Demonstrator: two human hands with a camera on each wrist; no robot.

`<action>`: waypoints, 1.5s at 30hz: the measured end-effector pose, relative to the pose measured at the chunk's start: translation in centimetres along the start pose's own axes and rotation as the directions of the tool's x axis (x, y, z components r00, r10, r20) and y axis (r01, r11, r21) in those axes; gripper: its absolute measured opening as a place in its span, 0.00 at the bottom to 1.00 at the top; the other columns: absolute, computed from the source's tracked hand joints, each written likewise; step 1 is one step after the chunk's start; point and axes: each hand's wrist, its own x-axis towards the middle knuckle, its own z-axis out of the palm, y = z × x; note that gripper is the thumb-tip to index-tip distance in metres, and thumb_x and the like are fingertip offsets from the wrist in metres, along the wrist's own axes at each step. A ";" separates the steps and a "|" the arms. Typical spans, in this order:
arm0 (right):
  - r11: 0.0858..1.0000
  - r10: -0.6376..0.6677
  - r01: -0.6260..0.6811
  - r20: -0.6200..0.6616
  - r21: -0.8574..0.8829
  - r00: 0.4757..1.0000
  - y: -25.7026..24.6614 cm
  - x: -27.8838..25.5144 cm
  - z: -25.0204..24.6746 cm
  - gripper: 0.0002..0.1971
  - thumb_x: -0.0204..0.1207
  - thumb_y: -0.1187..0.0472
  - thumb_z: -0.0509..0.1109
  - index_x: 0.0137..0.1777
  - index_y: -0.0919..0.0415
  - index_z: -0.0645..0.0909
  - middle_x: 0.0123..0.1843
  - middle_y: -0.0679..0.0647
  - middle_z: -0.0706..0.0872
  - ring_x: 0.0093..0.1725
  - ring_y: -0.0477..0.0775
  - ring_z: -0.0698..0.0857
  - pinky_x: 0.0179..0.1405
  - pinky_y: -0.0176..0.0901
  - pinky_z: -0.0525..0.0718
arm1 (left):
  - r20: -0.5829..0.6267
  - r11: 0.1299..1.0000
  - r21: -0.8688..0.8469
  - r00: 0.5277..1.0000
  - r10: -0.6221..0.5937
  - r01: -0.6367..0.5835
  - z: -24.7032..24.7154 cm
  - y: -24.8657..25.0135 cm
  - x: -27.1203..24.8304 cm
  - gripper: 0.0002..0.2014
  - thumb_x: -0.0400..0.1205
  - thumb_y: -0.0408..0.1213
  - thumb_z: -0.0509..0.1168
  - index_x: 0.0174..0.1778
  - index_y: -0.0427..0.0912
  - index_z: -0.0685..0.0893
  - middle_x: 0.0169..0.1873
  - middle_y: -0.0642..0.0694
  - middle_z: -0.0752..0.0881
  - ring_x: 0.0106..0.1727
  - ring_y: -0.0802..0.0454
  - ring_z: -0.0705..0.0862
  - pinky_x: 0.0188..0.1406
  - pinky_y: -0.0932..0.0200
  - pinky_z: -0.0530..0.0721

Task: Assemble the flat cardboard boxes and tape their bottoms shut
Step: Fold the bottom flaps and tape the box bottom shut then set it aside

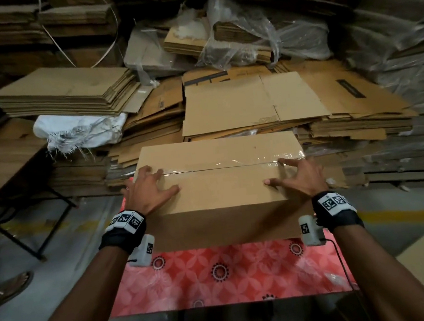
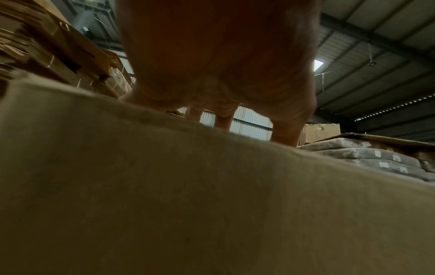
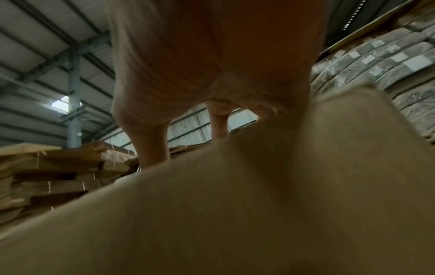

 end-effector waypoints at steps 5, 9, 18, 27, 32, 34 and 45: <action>0.997 -0.076 0.078 -0.067 0.023 0.995 -1.8 2.4 -3.1 0.58 0.40 0.08 0.70 0.72 0.37 0.82 0.80 0.63 0.77 0.81 0.72 0.71 0.80 0.76 0.67 | -0.102 0.997 -0.070 0.995 0.013 -0.021 -2.4 0.8 0.2 0.44 0.73 0.77 0.61 0.80 0.53 0.79 0.82 0.45 0.69 0.79 0.27 0.67 0.76 0.23 0.61; 0.992 -0.122 0.124 -0.101 0.020 0.987 -3.4 4.8 -5.6 0.59 0.39 0.08 0.71 0.73 0.37 0.82 0.76 0.61 0.81 0.77 0.72 0.75 0.75 0.70 0.77 | -0.177 0.991 -0.132 0.984 -0.016 -0.008 -4.7 1.3 0.9 0.45 0.70 0.78 0.60 0.77 0.54 0.81 0.80 0.46 0.70 0.79 0.28 0.68 0.78 0.23 0.59; 0.995 -0.097 0.098 -0.016 0.029 0.995 -3.7 6.5 -4.3 0.58 0.37 0.10 0.73 0.68 0.42 0.87 0.75 0.62 0.83 0.75 0.69 0.78 0.76 0.70 0.76 | -0.106 0.994 -0.096 0.992 -0.062 0.052 -4.2 1.5 2.1 0.39 0.76 0.73 0.67 0.77 0.51 0.81 0.79 0.44 0.68 0.80 0.33 0.67 0.81 0.25 0.58; 1.000 -0.009 0.009 0.108 -0.001 0.994 -1.8 6.6 -0.5 0.46 0.55 0.21 0.79 0.76 0.37 0.80 0.87 0.67 0.61 0.85 0.79 0.56 0.83 0.82 0.50 | -0.031 0.995 0.004 0.995 -0.096 0.096 0.4 2.1 3.1 0.41 0.75 0.78 0.60 0.78 0.55 0.80 0.80 0.44 0.68 0.80 0.22 0.62 0.77 0.18 0.57; 0.988 -0.077 0.093 0.127 -0.121 0.989 -3.1 7.7 0.5 0.35 0.70 0.24 0.71 0.77 0.31 0.77 0.87 0.63 0.62 0.84 0.79 0.59 0.82 0.81 0.52 | 0.021 0.988 0.021 0.988 -0.154 0.154 1.0 1.9 4.3 0.46 0.73 0.81 0.55 0.79 0.54 0.79 0.81 0.43 0.66 0.80 0.19 0.61 0.76 0.19 0.57; 0.977 -0.120 0.135 0.099 -0.166 0.988 -3.6 7.8 1.8 0.30 0.74 0.25 0.67 0.75 0.30 0.79 0.88 0.58 0.63 0.84 0.77 0.60 0.82 0.82 0.51 | 0.057 0.980 0.024 0.978 -0.200 0.199 1.7 1.9 4.5 0.44 0.74 0.80 0.56 0.79 0.54 0.79 0.82 0.42 0.66 0.81 0.19 0.60 0.76 0.19 0.56; 0.953 -0.304 0.301 -0.075 -0.042 0.950 -4.0 5.8 6.9 0.22 0.79 0.30 0.63 0.58 0.41 0.90 0.70 0.47 0.83 0.76 0.61 0.71 0.80 0.72 0.59 | 0.163 0.928 -0.075 0.922 -0.350 0.365 5.5 0.4 4.2 0.37 0.71 0.76 0.66 0.69 0.55 0.86 0.81 0.37 0.68 0.79 0.20 0.66 0.78 0.28 0.62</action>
